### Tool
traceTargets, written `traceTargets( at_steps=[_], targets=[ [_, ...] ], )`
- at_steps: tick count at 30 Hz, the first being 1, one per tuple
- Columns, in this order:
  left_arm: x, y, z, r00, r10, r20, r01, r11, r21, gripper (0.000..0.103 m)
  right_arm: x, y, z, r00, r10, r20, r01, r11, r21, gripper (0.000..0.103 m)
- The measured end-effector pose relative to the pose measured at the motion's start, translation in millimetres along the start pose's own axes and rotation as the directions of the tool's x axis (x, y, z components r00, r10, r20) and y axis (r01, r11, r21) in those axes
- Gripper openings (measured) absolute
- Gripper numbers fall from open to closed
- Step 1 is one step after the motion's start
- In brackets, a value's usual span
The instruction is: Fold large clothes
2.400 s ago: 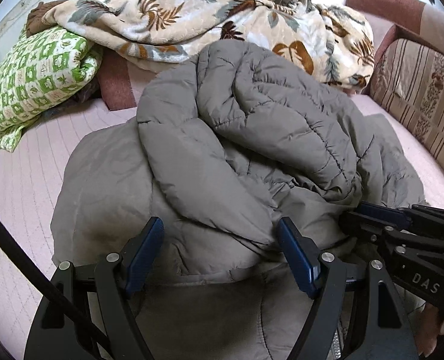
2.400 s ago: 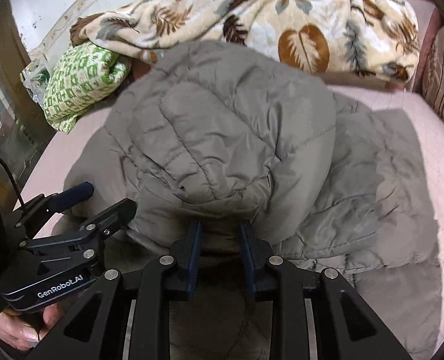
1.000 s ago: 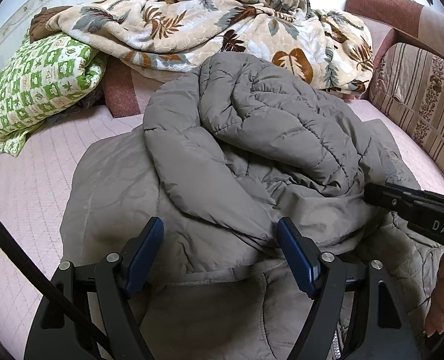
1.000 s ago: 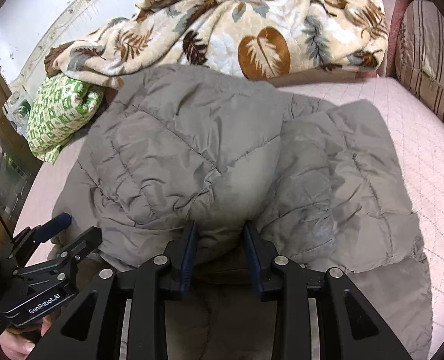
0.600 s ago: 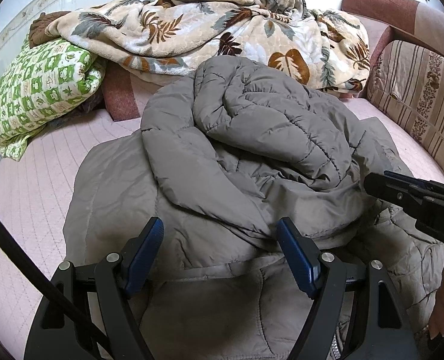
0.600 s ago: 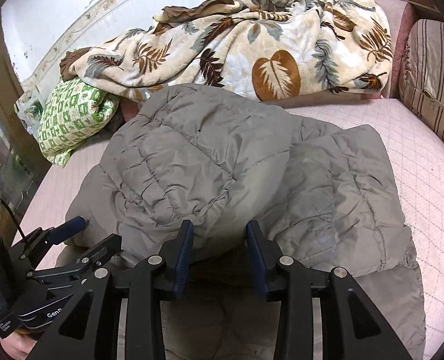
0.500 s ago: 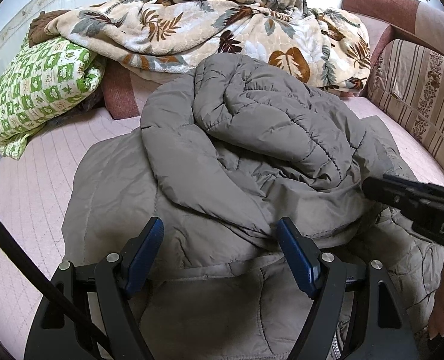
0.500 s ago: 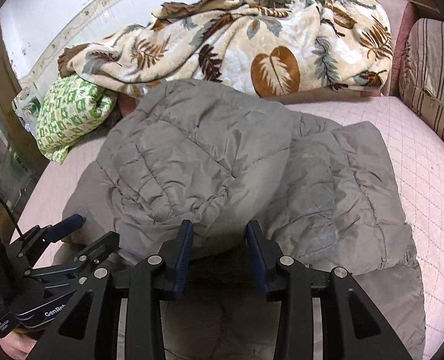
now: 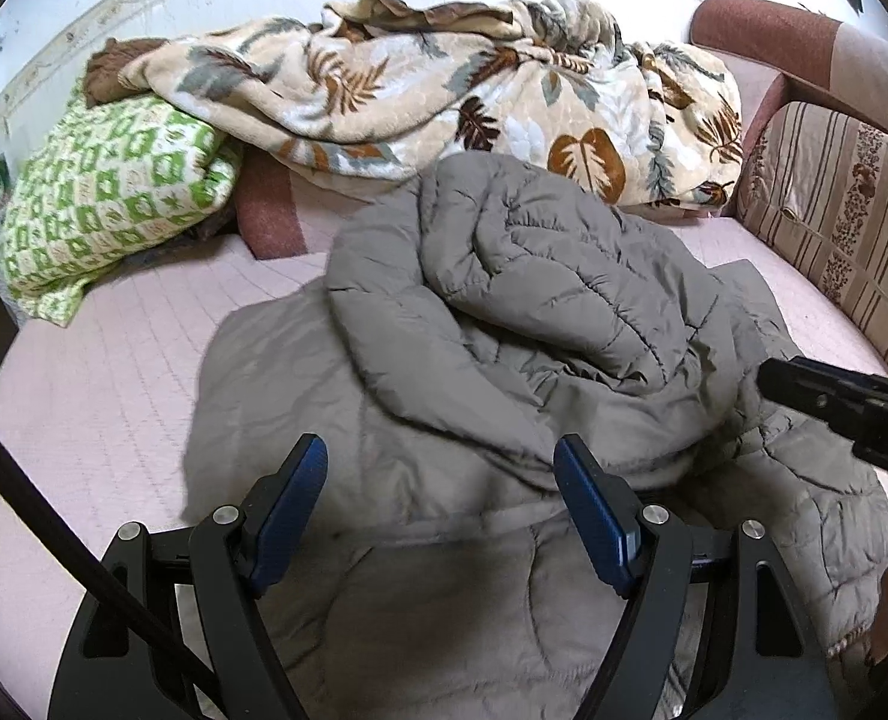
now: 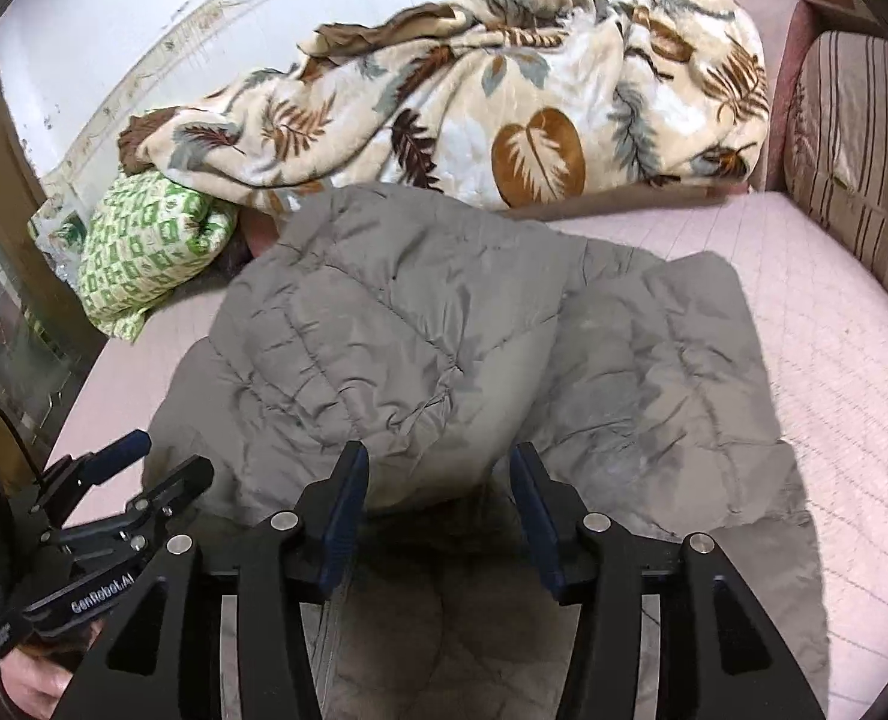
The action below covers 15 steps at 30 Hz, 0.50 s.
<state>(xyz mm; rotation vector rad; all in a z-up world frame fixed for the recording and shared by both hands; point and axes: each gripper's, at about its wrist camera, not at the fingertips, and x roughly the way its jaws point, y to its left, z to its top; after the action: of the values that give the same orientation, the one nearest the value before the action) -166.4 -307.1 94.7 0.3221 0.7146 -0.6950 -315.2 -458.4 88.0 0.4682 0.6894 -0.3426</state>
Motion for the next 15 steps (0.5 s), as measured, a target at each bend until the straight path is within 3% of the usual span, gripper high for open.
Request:
traceTargets(
  at_steps=[7, 11, 15],
  targets=[
    [-45, 8, -34, 0.999, 0.040, 0.015, -0.041, 0.999, 0.030, 0.077, -57, -8, -24, 0.999, 0.009, 0.049, -0.008, 1.000, -0.019, 0.055],
    [-64, 9, -67, 0.997, 0.076, 0.004, -0.076, 0.995, 0.059, 0.077, -92, -24, -61, 0.997, 0.006, 0.070, -0.008, 1.000, 0.024, 0.059],
    [-79, 7, -104, 0.997, 0.065, -0.044, -0.063, 0.997, 0.048, 0.077, -111, -40, -97, 0.999, 0.001, 0.037, -0.003, 0.998, 0.060, 0.059]
  ],
)
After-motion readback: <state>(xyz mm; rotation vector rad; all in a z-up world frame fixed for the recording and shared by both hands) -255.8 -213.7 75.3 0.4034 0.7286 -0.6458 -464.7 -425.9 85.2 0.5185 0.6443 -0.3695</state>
